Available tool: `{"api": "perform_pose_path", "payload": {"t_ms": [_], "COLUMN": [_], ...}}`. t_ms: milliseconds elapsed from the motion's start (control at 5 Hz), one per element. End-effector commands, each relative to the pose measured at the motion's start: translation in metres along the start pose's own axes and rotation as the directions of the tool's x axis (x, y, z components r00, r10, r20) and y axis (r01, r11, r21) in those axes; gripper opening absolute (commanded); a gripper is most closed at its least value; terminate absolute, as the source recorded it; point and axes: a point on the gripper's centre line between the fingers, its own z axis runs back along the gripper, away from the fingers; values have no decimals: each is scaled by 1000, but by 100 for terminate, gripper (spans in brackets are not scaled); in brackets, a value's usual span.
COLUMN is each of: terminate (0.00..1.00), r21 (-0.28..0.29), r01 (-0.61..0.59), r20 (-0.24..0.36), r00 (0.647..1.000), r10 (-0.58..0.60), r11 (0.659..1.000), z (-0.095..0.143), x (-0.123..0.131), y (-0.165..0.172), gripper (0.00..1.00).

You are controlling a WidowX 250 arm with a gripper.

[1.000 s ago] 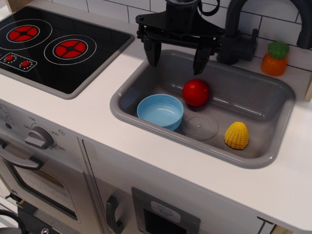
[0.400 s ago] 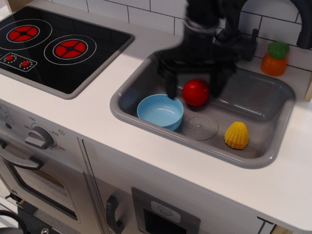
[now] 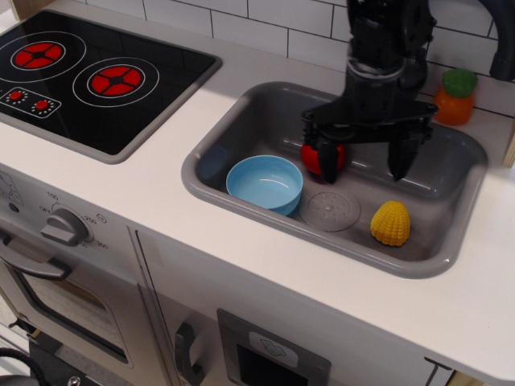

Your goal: Put corn in bowl sink

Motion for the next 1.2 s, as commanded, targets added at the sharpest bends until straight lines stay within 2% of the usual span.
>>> {"api": "perform_pose_path", "payload": {"t_ms": [0, 400, 600, 800, 1000], "terminate": [0, 0, 0, 0, 0], "r21": [-16, 18, -1, 8, 2], "r01": [1, -26, -35, 38, 15], "r20": [69, 88, 86, 81, 85], "r00": [998, 996, 996, 996, 996], "r10": [0, 25, 35, -38, -15], "r11": [1000, 999, 999, 999, 1000], "z": [-9, -37, -41, -49, -45], "x": [0, -10, -11, -15, -10], "y": [-22, -40, -39, -37, -36], "gripper": [100, 100, 100, 100, 0]}}
